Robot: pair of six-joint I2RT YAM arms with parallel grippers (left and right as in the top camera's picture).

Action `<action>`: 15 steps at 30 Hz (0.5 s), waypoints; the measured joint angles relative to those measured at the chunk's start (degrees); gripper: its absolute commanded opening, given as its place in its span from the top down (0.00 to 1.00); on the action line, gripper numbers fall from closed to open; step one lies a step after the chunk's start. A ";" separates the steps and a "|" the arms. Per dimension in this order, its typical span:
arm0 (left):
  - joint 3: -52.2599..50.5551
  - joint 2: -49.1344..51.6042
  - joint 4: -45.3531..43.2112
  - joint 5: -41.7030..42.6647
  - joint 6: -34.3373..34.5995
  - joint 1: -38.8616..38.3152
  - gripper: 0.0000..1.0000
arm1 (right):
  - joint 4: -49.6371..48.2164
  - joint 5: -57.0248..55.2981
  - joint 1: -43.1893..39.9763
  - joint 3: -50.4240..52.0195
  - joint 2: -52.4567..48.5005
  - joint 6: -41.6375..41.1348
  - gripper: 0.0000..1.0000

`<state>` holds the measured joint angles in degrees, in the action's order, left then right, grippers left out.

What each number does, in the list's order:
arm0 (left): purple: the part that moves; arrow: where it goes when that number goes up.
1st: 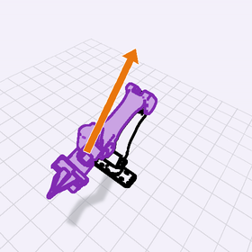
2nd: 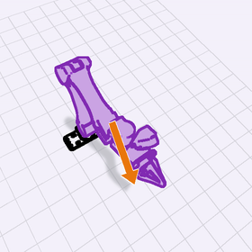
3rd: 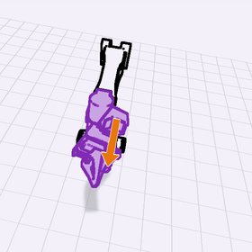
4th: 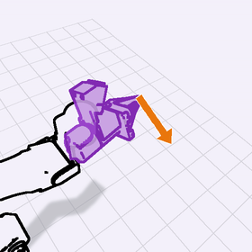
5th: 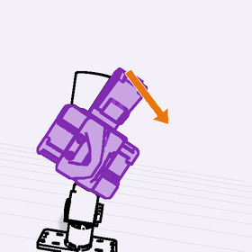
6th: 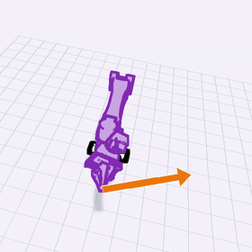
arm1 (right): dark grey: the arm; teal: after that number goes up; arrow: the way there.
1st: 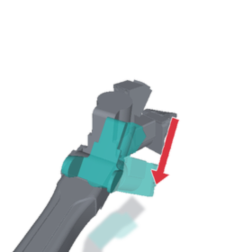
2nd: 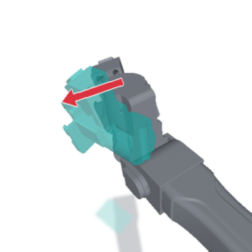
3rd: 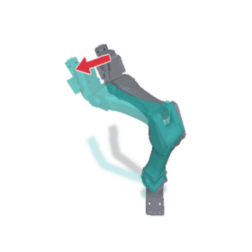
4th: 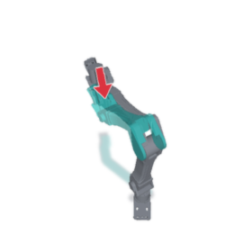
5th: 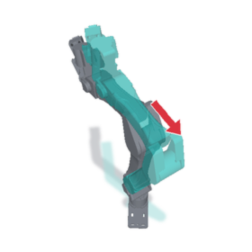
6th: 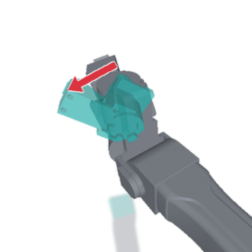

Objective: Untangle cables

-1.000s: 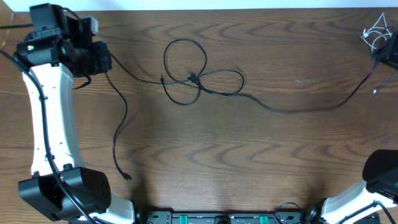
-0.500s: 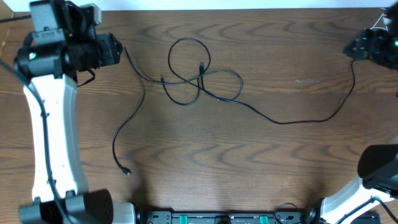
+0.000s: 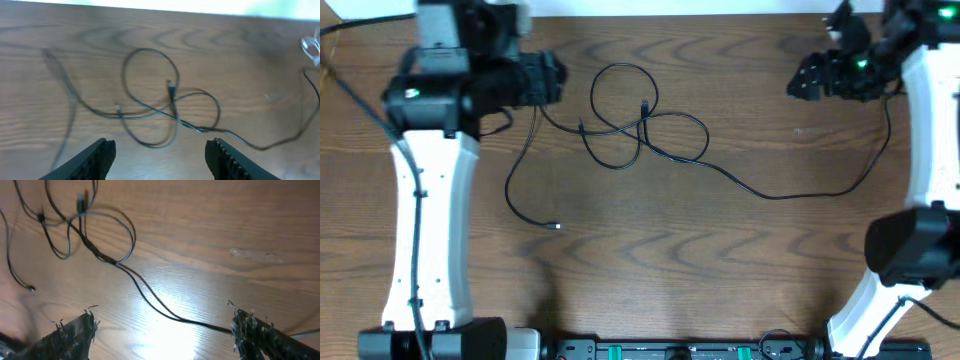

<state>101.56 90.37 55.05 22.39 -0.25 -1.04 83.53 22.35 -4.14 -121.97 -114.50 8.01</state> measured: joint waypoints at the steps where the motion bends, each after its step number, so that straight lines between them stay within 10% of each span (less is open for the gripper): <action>1: 0.00 0.66 -0.20 -0.28 -0.13 -1.44 0.37 | -0.02 -0.09 0.24 0.13 -0.63 0.00 0.15; 15: -0.28 24.68 -19.41 -2.01 3.89 -16.37 0.38 | 0.09 -1.16 -1.31 0.72 -3.21 -0.24 0.15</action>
<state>101.27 115.04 35.64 20.38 3.64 -17.41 83.61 21.19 -5.45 -121.25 -117.71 7.77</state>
